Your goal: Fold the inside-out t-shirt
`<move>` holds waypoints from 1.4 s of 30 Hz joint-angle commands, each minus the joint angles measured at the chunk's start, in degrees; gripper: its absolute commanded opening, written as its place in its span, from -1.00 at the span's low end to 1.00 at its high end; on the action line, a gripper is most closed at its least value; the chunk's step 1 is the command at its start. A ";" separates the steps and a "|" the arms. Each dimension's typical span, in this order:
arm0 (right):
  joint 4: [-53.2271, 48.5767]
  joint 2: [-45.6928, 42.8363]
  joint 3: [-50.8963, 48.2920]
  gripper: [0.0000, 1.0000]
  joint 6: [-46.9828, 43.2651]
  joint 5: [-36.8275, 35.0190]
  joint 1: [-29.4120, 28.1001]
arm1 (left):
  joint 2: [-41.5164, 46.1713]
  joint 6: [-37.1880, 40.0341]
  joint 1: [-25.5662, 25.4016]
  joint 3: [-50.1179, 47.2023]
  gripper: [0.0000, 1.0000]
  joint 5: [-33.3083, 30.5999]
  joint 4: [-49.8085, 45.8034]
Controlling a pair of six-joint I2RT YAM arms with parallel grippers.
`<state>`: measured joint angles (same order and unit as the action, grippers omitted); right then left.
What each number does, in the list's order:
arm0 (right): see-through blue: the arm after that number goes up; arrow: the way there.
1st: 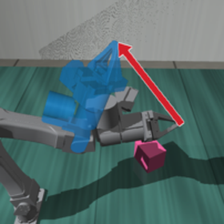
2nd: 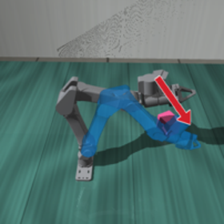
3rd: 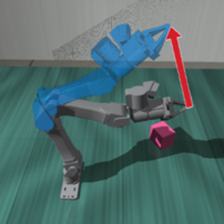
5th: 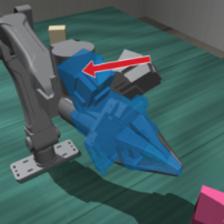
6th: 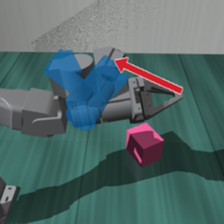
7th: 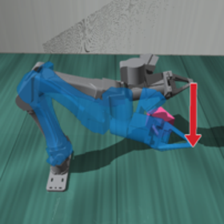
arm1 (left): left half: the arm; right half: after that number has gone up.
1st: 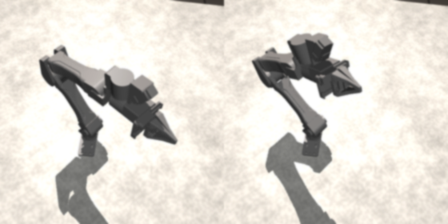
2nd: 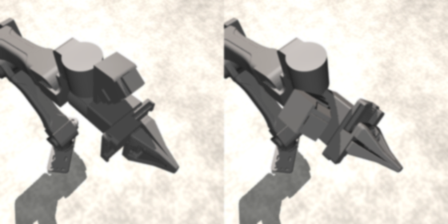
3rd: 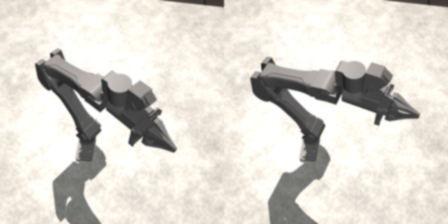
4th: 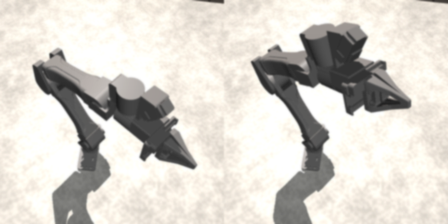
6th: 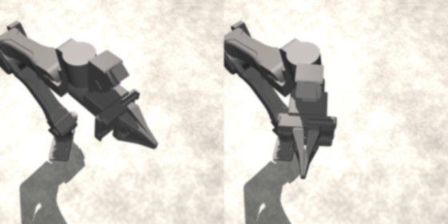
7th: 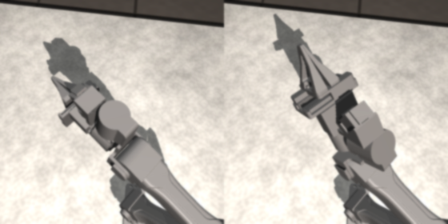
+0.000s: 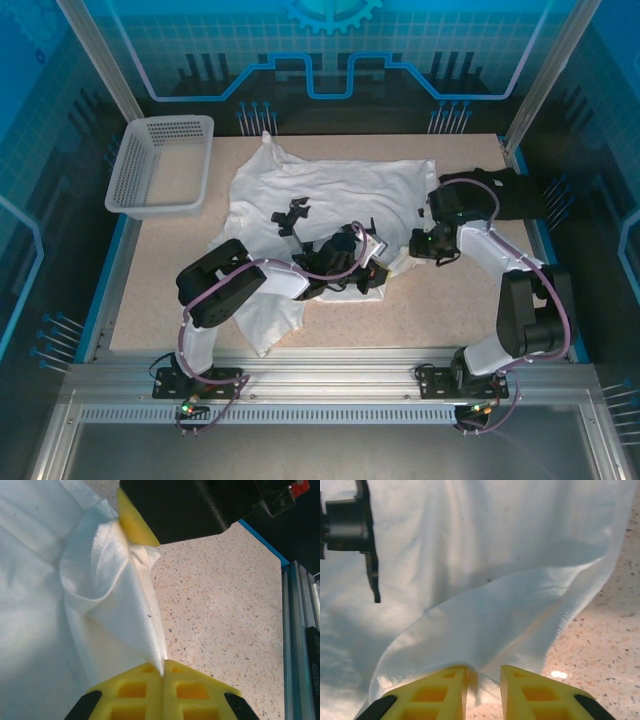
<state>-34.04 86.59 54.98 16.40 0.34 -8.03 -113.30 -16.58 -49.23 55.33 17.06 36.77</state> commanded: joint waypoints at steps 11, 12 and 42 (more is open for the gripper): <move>-1.04 -9.74 -4.26 -0.24 -4.27 3.50 -2.76 | -1.57 0.76 0.36 0.30 -1.00 2.45 0.80; -0.63 -9.81 -4.27 -0.21 -4.27 3.21 -3.57 | -1.58 0.68 0.37 0.41 -1.00 2.54 0.85; -2.24 -7.10 -9.13 -1.00 4.24 2.88 -1.54 | -0.19 5.90 0.36 -4.94 -0.93 -4.78 -4.09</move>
<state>-34.52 81.38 48.16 17.67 3.46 -10.07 -113.73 -13.45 -49.23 51.90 14.48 35.59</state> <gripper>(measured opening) 0.058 0.053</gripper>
